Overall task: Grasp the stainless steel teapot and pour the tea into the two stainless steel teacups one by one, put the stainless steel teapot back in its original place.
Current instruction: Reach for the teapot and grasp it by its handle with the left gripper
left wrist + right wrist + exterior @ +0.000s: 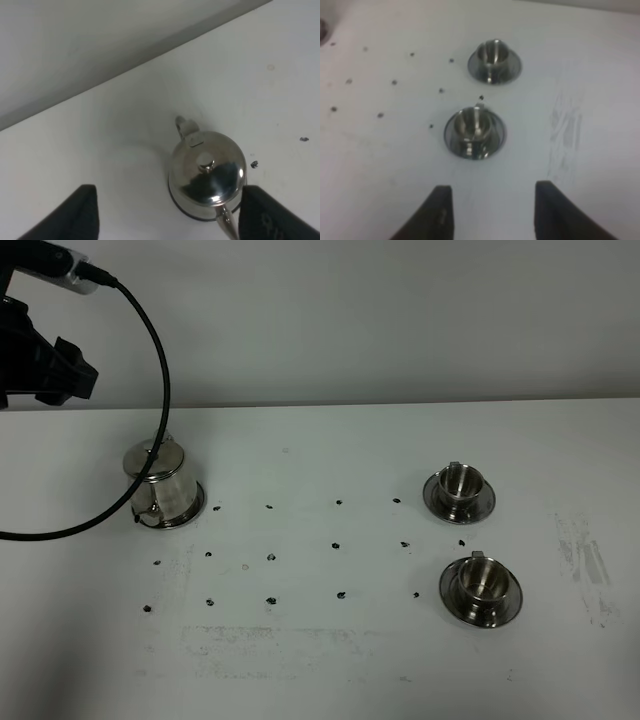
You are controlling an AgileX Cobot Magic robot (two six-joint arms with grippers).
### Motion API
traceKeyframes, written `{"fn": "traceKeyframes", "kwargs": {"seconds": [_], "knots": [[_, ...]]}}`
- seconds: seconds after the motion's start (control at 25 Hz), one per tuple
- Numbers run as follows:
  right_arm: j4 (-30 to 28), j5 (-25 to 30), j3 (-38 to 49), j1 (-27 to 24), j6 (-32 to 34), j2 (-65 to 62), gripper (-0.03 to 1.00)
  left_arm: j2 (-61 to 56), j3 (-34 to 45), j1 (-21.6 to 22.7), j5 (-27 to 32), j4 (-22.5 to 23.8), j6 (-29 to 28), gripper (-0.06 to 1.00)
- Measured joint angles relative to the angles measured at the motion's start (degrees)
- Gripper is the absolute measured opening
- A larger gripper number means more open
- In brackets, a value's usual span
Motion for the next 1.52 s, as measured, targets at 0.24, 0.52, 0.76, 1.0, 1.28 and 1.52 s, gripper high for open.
{"fn": "traceKeyframes", "kwargs": {"seconds": [0.24, 0.52, 0.76, 1.0, 1.28, 1.52], "knots": [[0.01, 7.16, 0.05, 0.0, 0.0, -9.46, 0.37, 0.5, 0.0, 0.0, 0.42, 0.11, -0.4, 0.6], [-0.15, 9.27, 5.99, 0.0, 0.0, -15.27, 0.36, 0.93, -0.21, 0.0, 0.74, 0.16, -0.45, 0.6], [-0.21, 9.16, 11.65, 0.0, 0.0, -18.66, 0.32, 2.91, -6.69, -0.17, 7.19, 0.17, -2.2, 0.6], [-0.42, 9.21, 12.0, 0.0, 0.45, -22.78, 0.3, 6.64, -13.14, -1.67, 9.78, 0.5, -3.08, 0.6], [-1.09, 9.27, 12.0, 0.0, 2.42, -23.73, 0.3, 7.41, -14.38, -2.57, 11.32, 5.78, -3.41, 0.6], [-1.09, 9.27, 12.0, -0.17, 2.56, -23.73, 0.3, 7.43, -14.38, -2.57, 12.71, 7.76, -4.78, 0.6]]}}
